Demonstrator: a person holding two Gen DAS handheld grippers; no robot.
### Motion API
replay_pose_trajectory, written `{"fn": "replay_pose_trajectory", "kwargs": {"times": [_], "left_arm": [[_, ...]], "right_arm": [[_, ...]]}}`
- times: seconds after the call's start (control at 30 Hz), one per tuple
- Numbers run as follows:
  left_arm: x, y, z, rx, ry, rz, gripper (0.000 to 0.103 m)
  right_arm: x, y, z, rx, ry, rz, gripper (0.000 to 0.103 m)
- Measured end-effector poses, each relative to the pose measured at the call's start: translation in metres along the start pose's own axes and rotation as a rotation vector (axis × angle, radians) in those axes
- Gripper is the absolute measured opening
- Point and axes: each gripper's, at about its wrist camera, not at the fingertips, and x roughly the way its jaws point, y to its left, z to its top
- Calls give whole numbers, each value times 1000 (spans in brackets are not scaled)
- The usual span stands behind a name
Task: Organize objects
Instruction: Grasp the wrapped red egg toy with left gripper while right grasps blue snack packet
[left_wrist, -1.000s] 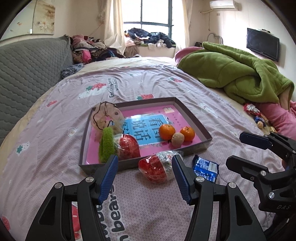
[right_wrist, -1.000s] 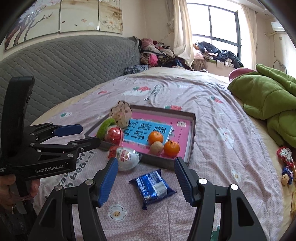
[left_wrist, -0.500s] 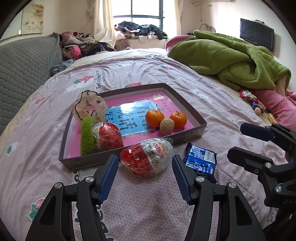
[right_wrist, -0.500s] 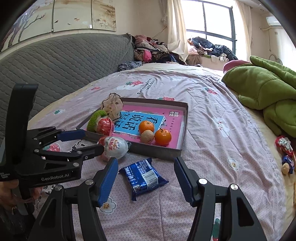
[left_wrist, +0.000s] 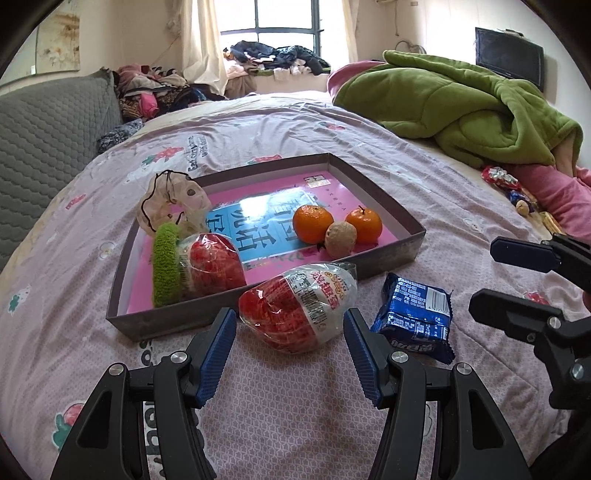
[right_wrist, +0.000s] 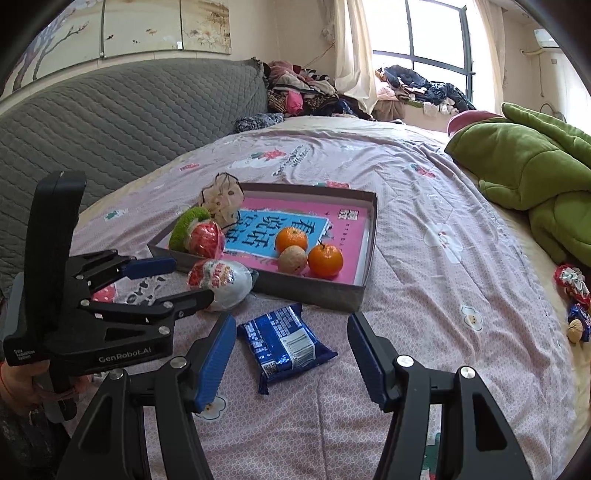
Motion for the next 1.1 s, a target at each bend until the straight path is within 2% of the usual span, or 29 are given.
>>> {"fn": "replay_pose_trajectory", "kwargs": {"times": [0.17,0.27,0.6,1.1], "left_arm": [[8,2,-2,0,7,-18,63],[12,2,-3,5,3,-19,69],[26,-1,-4,9,23,-55,70],[37,1,1,-15,36,-108,70]], "right_arm": [[7,0,-3,-12,20,-9,62],[11,-1,-5,-11,28,-15,62],[17,-5,-7,-3,45,-22,62],[39,5,-17,-96,98,-27,62]]}}
